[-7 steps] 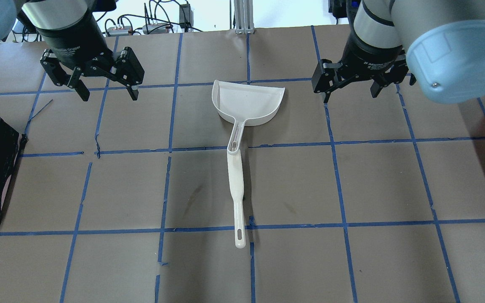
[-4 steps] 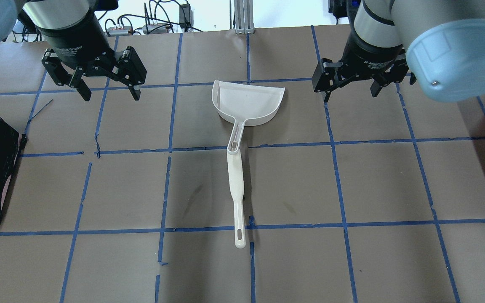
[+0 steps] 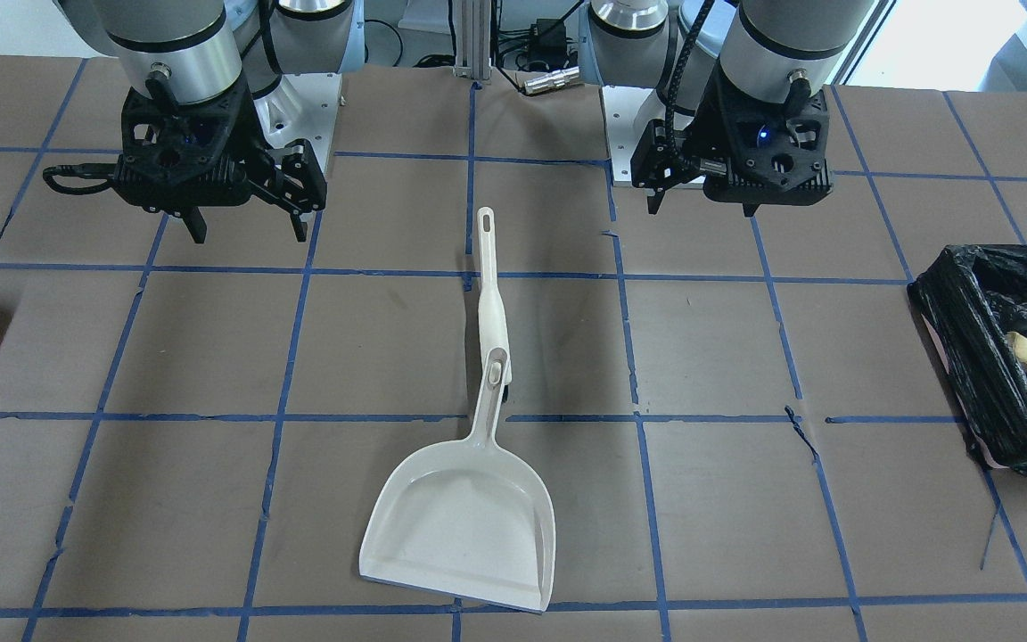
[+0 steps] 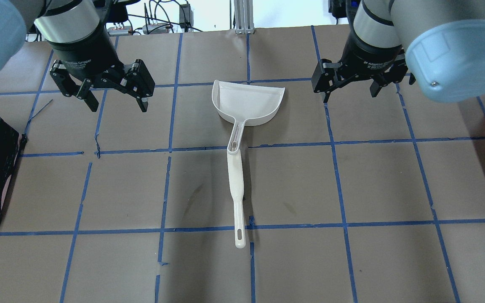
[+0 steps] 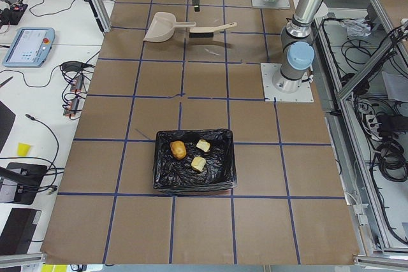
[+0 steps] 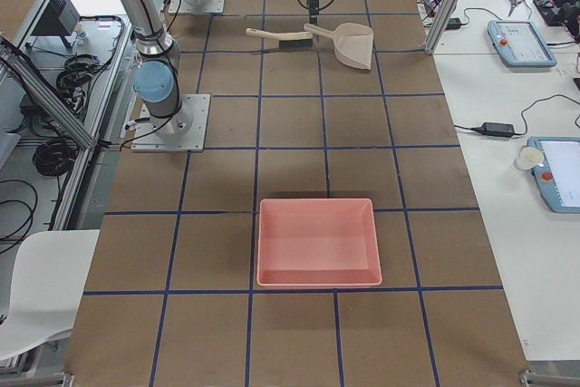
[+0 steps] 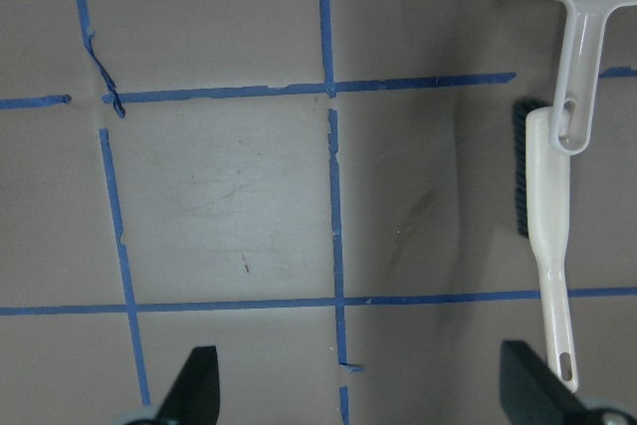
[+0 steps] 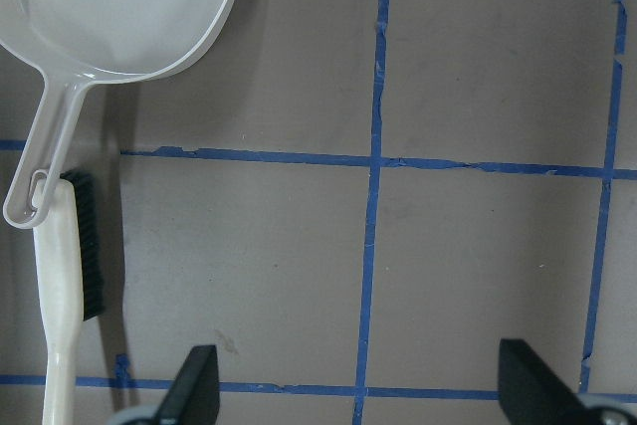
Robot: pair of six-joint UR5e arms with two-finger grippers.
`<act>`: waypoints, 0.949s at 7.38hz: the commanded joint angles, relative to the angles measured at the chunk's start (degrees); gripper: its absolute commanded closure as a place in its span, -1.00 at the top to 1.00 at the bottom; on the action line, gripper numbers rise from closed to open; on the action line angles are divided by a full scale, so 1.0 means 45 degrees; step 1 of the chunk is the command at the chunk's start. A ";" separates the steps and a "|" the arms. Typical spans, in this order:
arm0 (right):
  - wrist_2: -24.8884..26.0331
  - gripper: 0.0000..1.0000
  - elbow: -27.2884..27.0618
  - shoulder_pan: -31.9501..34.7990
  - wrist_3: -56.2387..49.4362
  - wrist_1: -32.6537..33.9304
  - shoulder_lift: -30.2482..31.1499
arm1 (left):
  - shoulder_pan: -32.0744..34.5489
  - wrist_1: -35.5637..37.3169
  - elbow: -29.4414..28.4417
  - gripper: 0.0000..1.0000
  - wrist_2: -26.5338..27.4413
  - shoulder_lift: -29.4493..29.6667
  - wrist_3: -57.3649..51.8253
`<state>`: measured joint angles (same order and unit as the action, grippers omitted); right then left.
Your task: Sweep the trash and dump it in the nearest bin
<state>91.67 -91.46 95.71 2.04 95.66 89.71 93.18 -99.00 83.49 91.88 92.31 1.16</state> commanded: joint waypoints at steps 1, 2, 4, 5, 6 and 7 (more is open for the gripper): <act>-0.0001 1.00 0.0013 -0.0018 0.0016 -0.0027 -0.0034 | 0.0074 0.0787 0.0176 1.00 -0.0027 -0.0026 -0.0121; -0.0175 1.00 -0.0006 -0.0038 0.0016 -0.0027 -0.0034 | 0.0074 0.0789 0.0371 1.00 -0.0027 -0.0103 -0.0122; -0.0450 1.00 -0.0007 -0.0096 -0.0004 -0.0008 -0.0054 | 0.0094 0.0808 0.0452 1.00 -0.0027 -0.0125 -0.0102; -0.0353 1.00 0.0129 -0.0096 -0.0023 -0.0008 -0.0073 | 0.0074 0.0808 0.0529 1.00 -0.0027 -0.0162 -0.0122; -0.0333 1.00 0.0343 -0.0096 -0.0062 -0.0124 -0.0267 | 0.0093 0.0808 0.0510 1.00 -0.0046 -0.0221 -0.0102; -0.0313 1.00 0.0616 -0.0193 -0.0082 -0.0299 -0.0307 | 0.0094 0.0808 0.0549 1.00 -0.0104 -0.0163 -0.0102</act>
<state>90.13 -90.00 95.15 1.81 95.07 88.76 93.58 -95.37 85.81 91.63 91.49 0.68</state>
